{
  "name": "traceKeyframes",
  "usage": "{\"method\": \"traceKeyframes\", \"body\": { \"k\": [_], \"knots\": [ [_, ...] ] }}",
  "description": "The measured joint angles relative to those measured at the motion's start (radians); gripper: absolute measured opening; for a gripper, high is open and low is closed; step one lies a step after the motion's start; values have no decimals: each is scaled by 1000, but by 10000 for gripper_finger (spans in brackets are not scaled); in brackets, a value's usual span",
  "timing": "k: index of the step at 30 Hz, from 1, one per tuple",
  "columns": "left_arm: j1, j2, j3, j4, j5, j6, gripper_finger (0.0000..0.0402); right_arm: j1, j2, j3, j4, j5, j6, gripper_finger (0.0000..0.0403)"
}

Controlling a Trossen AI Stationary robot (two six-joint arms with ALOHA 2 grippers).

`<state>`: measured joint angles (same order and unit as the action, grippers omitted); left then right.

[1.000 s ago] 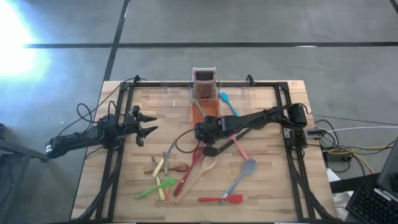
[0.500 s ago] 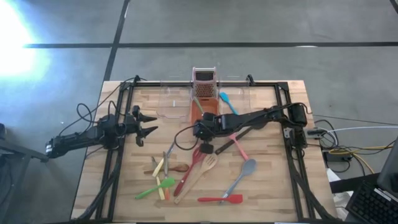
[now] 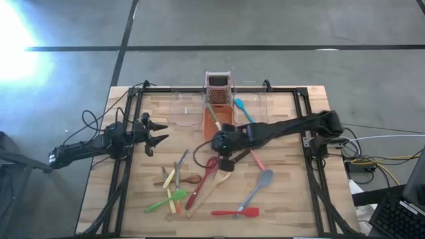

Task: Pick & Place Kitchen Items
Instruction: Put the red slotted serving spoon into the left transparent bin

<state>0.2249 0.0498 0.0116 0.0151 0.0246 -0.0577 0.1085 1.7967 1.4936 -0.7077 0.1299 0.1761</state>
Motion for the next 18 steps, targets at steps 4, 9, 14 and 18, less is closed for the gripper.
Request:
{"method": "traceKeyframes", "body": {
  "k": [4,9,14,18],
  "knots": [
    [0,-1,0,5,1,-82,197,45,-126,-42,-108,29,54,8],
    [0,-1,0,12,0,-173,197,89,-322,-163,-83,35,45,8],
    [0,-1,0,15,-35,-176,197,110,-556,-363,33,26,34,8],
    [0,-1,0,39,-36,-180,197,109,-769,-533,106,23,33,8]
  ]
}}
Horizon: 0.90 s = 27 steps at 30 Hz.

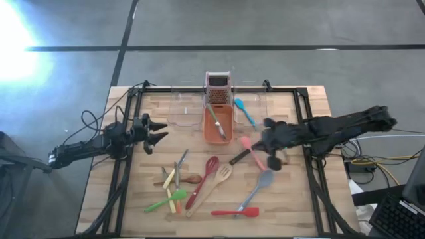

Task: Pick & Place Kitchen Items
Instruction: Put the red slotted serving spoon into the left transparent bin

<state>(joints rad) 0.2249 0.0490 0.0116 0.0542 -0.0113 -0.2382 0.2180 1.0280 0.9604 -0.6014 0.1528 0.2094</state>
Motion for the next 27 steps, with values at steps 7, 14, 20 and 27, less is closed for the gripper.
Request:
{"method": "traceKeyframes", "body": {
  "k": [7,14,20,27],
  "knots": [
    [0,0,0,92,-14,80,197,-2,-370,-295,276,-83,-94,8],
    [0,10,0,152,8,140,197,-2,-657,-503,343,-140,-138,8],
    [0,79,69,123,59,132,197,-2,-842,-561,214,-27,-74,8],
    [-9,277,246,-24,81,138,197,-3,-959,-567,189,186,-33,8]
  ]
}}
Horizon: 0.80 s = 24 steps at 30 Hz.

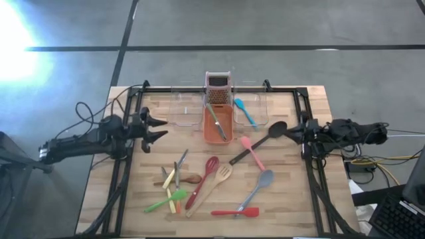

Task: Pick & Place Kitchen Items
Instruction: Put the red slotted serving spoon into the left transparent bin

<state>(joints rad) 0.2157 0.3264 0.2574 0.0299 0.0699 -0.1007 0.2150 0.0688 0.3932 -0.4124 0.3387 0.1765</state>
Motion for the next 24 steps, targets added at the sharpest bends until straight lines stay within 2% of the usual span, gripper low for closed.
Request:
{"method": "traceKeyframes", "body": {
  "k": [6,11,19,24],
  "knots": [
    [-47,187,180,-160,0,-4,197,0,-29,5,0,4,-25,8],
    [-149,357,309,-274,-25,-42,197,0,-18,4,-3,4,-22,8],
    [-345,606,453,-378,-224,-306,197,1,-5,3,-2,2,-21,9],
    [-417,758,529,-483,-339,-421,197,1,-1,3,-3,2,-19,9]
  ]
}}
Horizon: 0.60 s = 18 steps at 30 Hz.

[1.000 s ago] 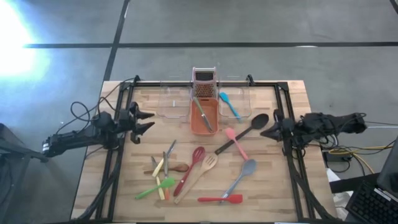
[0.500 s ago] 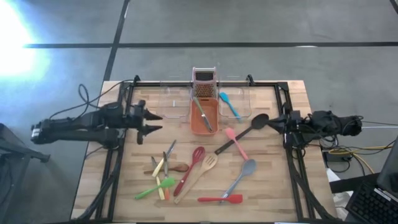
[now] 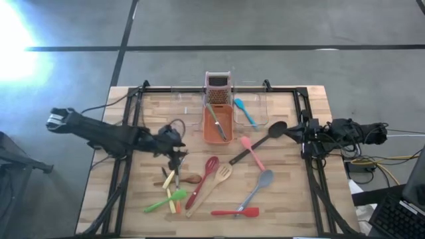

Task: Pick & Place Kitchen Items
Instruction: Put the red slotted serving spoon into the left transparent bin

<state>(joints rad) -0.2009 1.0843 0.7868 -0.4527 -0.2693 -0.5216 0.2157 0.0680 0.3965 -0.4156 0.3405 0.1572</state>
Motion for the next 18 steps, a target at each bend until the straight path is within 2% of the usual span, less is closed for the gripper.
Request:
{"method": "traceKeyframes", "body": {
  "k": [8,18],
  "knots": [
    [-17,146,78,1,5,-216,197,0,1,0,1,0,0,9],
    [-65,305,77,185,82,-342,197,0,0,0,1,0,0,9]
  ]
}}
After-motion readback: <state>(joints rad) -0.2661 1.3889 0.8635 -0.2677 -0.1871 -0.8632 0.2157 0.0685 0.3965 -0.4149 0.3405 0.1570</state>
